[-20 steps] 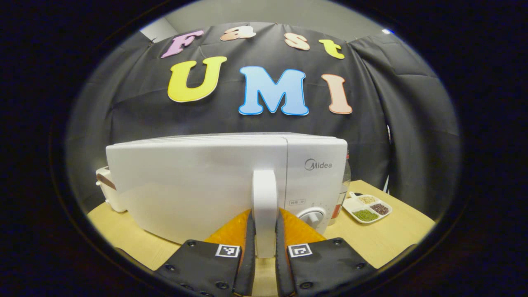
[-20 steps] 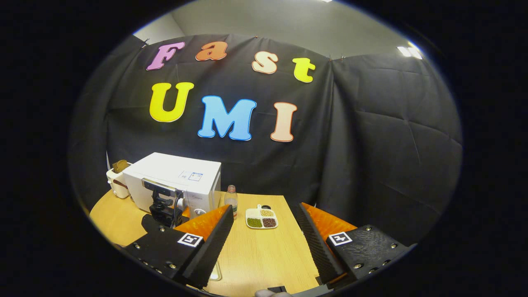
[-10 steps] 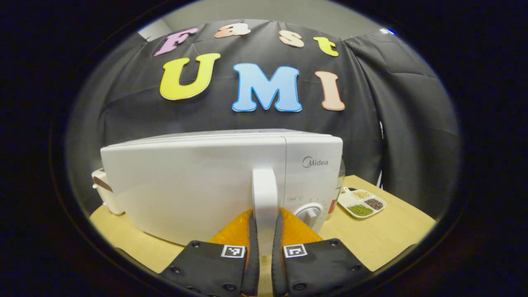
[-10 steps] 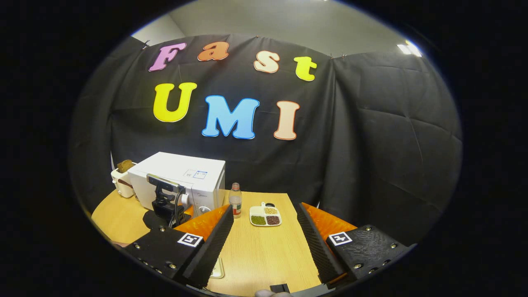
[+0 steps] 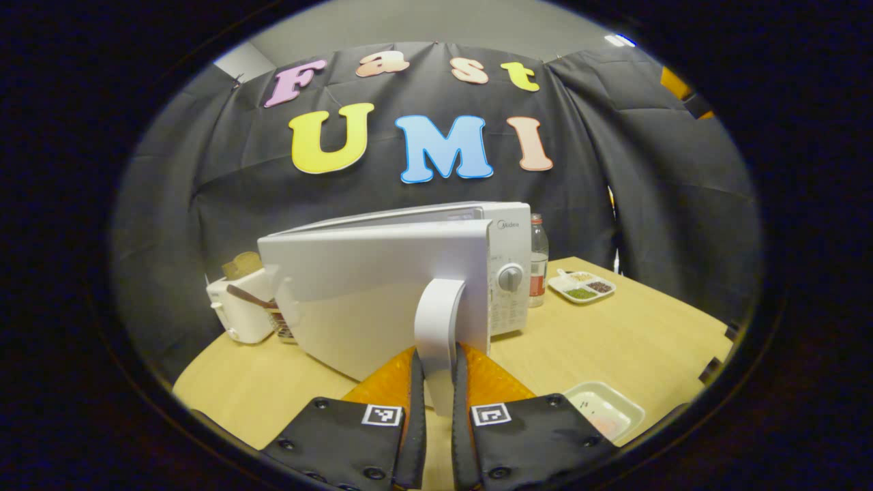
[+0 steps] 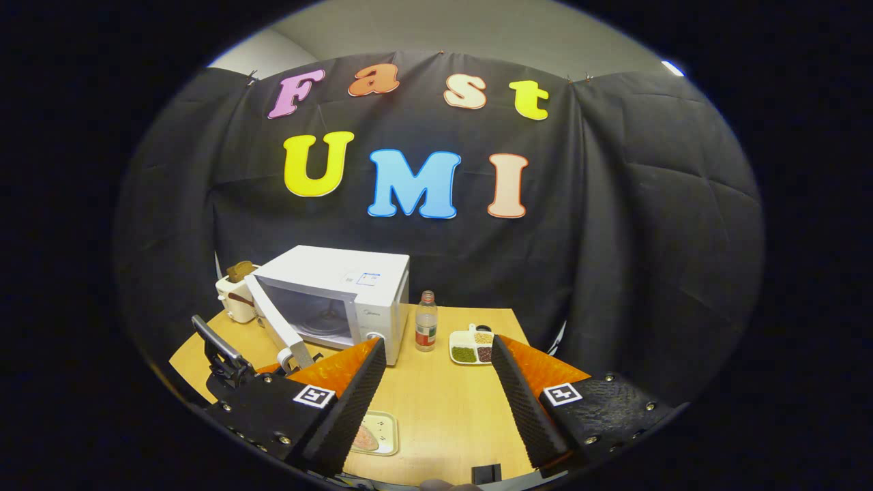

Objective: Open the microwave oven with the left hand, put the food in, and close the microwave oven.

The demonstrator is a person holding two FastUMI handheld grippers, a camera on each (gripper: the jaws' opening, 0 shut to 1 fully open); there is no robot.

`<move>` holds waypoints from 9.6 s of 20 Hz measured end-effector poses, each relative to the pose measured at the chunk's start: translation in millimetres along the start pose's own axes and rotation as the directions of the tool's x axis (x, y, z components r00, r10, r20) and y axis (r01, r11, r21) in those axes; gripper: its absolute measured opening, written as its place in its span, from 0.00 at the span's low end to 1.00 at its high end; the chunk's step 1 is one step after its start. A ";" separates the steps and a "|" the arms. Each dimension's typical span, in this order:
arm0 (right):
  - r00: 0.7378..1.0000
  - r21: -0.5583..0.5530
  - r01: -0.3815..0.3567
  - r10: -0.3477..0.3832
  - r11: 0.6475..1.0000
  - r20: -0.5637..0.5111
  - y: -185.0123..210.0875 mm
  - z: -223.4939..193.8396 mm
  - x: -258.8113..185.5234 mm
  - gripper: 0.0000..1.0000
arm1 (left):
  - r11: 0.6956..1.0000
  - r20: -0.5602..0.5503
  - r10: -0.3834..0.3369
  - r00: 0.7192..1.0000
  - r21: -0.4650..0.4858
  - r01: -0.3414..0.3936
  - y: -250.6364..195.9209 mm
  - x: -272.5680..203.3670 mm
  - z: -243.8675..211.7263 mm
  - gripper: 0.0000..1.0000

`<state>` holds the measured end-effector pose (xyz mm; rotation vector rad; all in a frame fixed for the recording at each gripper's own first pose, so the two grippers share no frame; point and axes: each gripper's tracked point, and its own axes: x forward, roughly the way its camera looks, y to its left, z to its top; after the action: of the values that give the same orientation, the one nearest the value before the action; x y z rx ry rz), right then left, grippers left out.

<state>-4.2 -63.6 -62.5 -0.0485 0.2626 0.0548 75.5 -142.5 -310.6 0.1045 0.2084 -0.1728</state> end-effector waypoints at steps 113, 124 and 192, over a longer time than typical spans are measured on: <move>0.998 0.471 0.049 -0.031 0.881 -0.046 313.4 -146.4 417.4 0.89 | 0.961 0.120 0.276 0.954 -0.071 -0.269 276.2 -85.9 116.9 0.99; 0.989 0.262 -0.138 0.121 0.955 0.081 292.4 -83.1 287.1 0.97 | 0.943 0.179 0.333 0.926 -0.081 -0.323 294.2 -110.0 129.4 1.00; 0.989 0.007 0.145 -0.145 0.989 -0.009 -39.8 9.6 113.2 0.96 | 0.997 0.048 -0.083 0.995 0.005 0.083 -23.6 152.5 46.5 0.97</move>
<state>109.8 -97.4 -81.2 -0.0596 0.2670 -0.0910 227.4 -195.5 -300.1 0.0949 0.1649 -0.2579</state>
